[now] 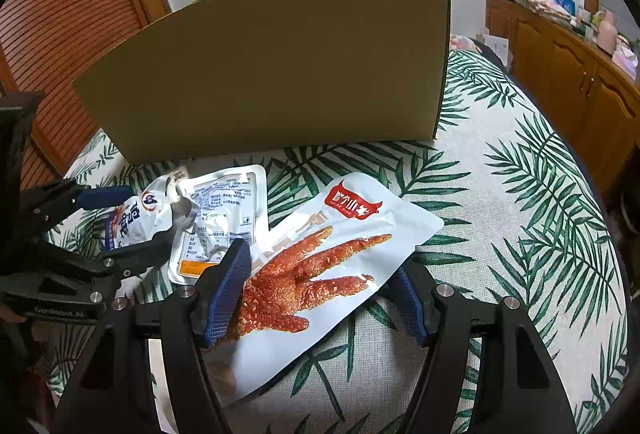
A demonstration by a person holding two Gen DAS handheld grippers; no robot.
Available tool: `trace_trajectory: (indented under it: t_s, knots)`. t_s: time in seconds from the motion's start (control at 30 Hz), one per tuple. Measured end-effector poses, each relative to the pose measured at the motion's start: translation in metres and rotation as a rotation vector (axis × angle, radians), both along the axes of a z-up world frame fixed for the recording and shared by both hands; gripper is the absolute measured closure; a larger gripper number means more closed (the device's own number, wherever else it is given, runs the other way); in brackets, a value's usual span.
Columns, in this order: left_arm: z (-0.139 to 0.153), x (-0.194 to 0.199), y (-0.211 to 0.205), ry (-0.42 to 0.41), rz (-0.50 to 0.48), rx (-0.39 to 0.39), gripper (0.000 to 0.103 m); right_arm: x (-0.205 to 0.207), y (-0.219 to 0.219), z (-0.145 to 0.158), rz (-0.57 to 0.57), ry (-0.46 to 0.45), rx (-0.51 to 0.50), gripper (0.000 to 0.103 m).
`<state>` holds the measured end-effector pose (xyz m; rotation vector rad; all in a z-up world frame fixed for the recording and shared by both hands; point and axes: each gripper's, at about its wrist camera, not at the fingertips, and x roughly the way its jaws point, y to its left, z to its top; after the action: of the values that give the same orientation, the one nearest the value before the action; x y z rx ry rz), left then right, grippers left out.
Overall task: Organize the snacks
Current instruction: 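Grasp the white duck-neck pack with the left tool while the right tool grasps the chicken-feet pack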
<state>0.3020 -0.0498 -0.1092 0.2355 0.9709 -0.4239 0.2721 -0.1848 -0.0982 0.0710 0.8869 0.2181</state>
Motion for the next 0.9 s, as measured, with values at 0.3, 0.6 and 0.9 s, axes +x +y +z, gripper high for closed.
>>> trace_trajectory:
  t_s: [0.3,0.6,0.9]
  knots:
    - [0.0,0.001,0.002,-0.008,-0.003,-0.006,0.013,0.0,0.0,0.0,0.0,-0.001,0.0,0.034]
    - [0.001,-0.002,0.005,-0.004,-0.014,-0.003,0.013,0.0,0.0,0.0,0.001,-0.001,-0.001,0.034]
    - [0.006,-0.017,0.012,-0.027,-0.027,-0.018,0.042,0.0,0.0,0.0,0.001,-0.001,0.0,0.034]
